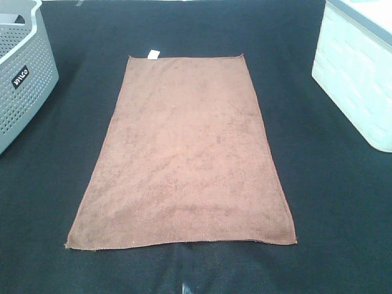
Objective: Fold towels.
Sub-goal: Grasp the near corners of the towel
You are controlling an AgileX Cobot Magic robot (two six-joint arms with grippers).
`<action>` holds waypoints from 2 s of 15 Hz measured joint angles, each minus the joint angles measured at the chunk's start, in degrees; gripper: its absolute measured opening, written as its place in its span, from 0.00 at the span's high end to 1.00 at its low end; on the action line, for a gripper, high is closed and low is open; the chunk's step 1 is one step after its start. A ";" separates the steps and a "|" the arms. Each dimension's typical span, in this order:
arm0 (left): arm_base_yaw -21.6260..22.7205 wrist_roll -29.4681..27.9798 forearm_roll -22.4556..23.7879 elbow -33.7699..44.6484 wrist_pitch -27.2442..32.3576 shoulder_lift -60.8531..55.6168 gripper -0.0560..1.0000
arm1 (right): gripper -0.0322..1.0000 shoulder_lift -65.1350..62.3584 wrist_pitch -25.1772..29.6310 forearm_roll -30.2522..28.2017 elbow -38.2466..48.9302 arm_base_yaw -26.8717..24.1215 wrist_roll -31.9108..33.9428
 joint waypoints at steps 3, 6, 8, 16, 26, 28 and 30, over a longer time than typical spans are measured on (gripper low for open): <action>0.00 0.00 -6.53 1.03 -10.94 13.46 0.34 | 0.17 13.46 -7.62 0.80 -0.40 0.00 2.35; 0.00 0.00 -20.05 1.03 -13.18 32.31 0.34 | 0.18 30.42 -10.83 5.56 -0.46 0.00 2.69; 0.00 0.57 -25.15 1.03 -13.29 40.16 0.34 | 0.18 39.59 -11.34 9.11 -0.46 0.00 2.52; 0.00 21.77 -46.12 0.97 -10.66 70.76 0.34 | 0.18 67.32 -14.27 32.26 -0.46 0.00 -17.13; 0.00 52.37 -70.53 -2.01 -7.10 91.56 0.34 | 0.20 92.76 -22.00 57.75 -0.63 0.00 -44.69; 0.00 52.43 -70.65 -2.06 -9.40 91.85 0.34 | 0.21 94.14 -23.55 59.64 -0.63 0.00 -46.81; -0.06 52.43 -70.87 -3.15 -8.94 93.05 0.34 | 0.21 95.28 -23.84 62.40 -0.63 0.00 -49.45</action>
